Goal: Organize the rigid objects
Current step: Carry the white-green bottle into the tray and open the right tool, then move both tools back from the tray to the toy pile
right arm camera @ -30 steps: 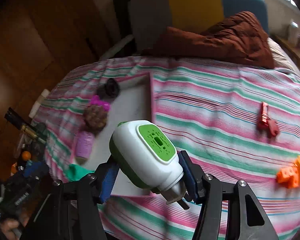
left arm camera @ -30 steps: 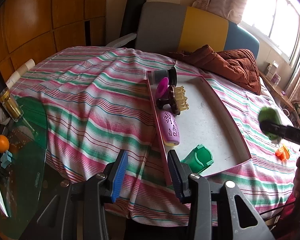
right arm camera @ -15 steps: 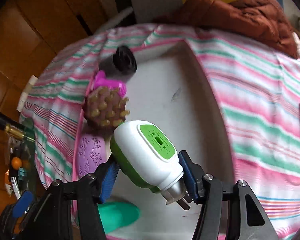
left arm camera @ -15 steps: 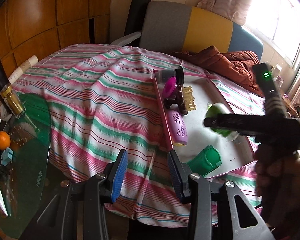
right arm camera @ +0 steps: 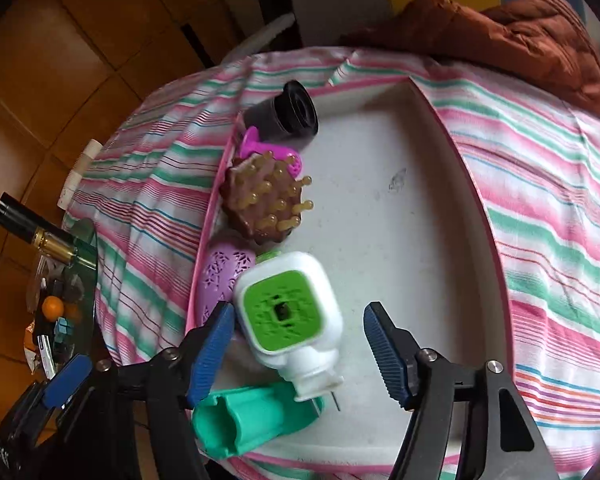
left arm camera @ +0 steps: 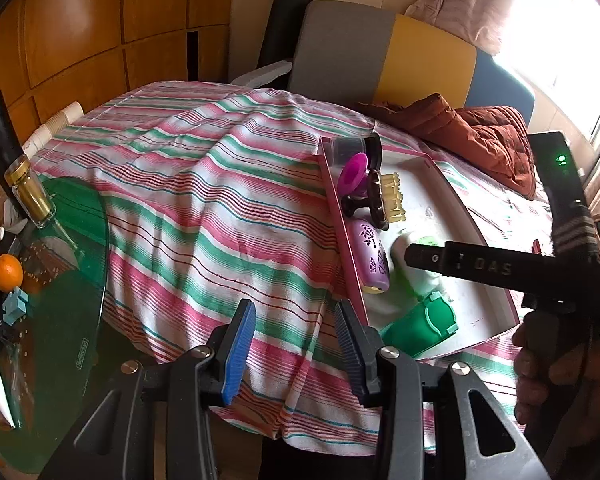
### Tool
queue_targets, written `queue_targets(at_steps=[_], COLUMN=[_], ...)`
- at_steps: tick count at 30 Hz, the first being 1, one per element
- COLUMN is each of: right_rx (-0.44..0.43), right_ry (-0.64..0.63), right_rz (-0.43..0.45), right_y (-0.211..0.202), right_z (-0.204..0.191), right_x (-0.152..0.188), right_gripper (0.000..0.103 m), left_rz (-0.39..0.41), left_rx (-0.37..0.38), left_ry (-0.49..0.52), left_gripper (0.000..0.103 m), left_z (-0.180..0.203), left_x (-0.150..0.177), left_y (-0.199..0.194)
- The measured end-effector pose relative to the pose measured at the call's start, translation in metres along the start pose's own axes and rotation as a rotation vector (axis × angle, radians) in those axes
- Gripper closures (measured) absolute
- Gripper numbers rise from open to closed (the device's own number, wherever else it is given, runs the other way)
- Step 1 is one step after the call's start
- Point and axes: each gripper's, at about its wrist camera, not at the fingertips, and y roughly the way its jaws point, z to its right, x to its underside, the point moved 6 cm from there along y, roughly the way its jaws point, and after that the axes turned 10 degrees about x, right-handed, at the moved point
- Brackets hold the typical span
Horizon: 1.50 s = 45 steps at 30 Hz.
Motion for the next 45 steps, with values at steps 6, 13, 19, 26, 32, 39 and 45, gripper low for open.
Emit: queue_targets(at_steps=[6, 13, 19, 26, 32, 39, 45], right_rx=[0.01, 0.035, 0.074, 0.134, 0.196, 0.271, 0.343], right_ry=[-0.009, -0.029, -0.032, 0.012, 0.076, 0.165, 0.231], right_rz=[0.067, 0.156, 0.223, 0.251, 0.257, 0.262, 0.271], right_y=[-0.022, -0.053, -0.079, -0.099, -0.11, -0.123, -0.14], right_z=[0.005, 0.021, 0.049, 0.099, 0.15, 0.21, 0.262], right_x=[-0.004, -0.005, -0.001, 0.005, 0.011, 0.017, 0.024], right_gripper=[0.032, 0.031, 0.027, 0.025, 0.024, 0.024, 0.021], left_rz=[0.015, 0.028, 0.036, 0.04, 0.04, 0.043, 0.044], left_rx=[0.0, 0.0, -0.002, -0.001, 0.002, 0.007, 0.015], left_ry=[0.013, 0.034, 0.05, 0.078, 0.103, 0.144, 0.185], left_gripper=[0.062, 0.062, 0.062, 0.062, 0.062, 0.062, 0.062], left_z=[0.004, 0.012, 0.017, 0.026, 0.037, 0.053, 0.07], left_x=[-0.002, -0.005, -0.007, -0.008, -0.01, -0.014, -0.018], left_y=[-0.007, -0.014, -0.019, -0.021, -0.022, -0.023, -0.022])
